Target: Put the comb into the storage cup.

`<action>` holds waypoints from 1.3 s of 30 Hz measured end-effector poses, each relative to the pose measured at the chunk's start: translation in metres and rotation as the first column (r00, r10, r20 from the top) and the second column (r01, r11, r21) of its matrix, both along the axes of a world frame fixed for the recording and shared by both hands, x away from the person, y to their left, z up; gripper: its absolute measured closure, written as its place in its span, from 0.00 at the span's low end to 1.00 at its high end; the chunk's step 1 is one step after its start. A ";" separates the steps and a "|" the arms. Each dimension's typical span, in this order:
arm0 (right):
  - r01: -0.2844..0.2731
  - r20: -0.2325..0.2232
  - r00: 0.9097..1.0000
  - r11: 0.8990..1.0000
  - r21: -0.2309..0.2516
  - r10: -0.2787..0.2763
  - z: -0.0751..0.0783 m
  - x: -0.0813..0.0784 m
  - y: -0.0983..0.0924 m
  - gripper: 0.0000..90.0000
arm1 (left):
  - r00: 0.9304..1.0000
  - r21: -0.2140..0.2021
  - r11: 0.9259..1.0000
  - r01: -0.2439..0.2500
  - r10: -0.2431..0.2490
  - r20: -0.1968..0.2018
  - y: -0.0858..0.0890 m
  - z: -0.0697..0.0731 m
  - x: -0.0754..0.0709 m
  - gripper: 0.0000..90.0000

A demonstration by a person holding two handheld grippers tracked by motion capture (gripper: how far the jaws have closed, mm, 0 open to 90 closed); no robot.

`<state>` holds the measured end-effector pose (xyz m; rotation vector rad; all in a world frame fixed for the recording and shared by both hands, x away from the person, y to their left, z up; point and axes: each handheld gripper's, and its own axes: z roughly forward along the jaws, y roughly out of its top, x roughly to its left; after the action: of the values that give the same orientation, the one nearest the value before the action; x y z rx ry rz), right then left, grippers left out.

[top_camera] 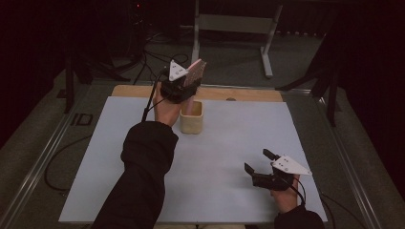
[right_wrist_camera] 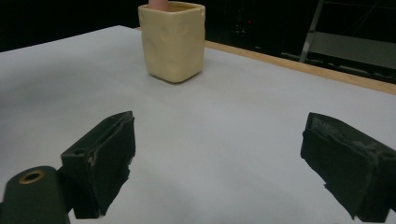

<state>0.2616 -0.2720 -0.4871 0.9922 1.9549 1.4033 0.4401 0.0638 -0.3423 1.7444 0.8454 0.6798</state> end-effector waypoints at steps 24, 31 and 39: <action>-0.005 -0.004 1.000 1.000 -0.002 0.005 -0.001 0.000 0.000 0.11 | 1.000 0.017 1.000 0.012 -0.011 -0.015 -0.005 -0.010 0.000 0.71; -0.006 -0.005 1.000 1.000 -0.001 0.006 -0.001 0.000 0.000 0.11 | 1.000 0.020 1.000 0.016 -0.016 -0.020 -0.008 -0.012 0.000 0.71; -0.005 -0.003 1.000 1.000 -0.002 0.005 -0.001 0.000 0.000 0.11 | 1.000 0.036 0.999 0.021 -0.020 -0.021 -0.011 -0.015 -0.002 0.71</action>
<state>0.2618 -0.2718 -0.4878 0.9902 1.9614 1.4031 0.4383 0.0529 -0.3573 1.7931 0.8325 0.6689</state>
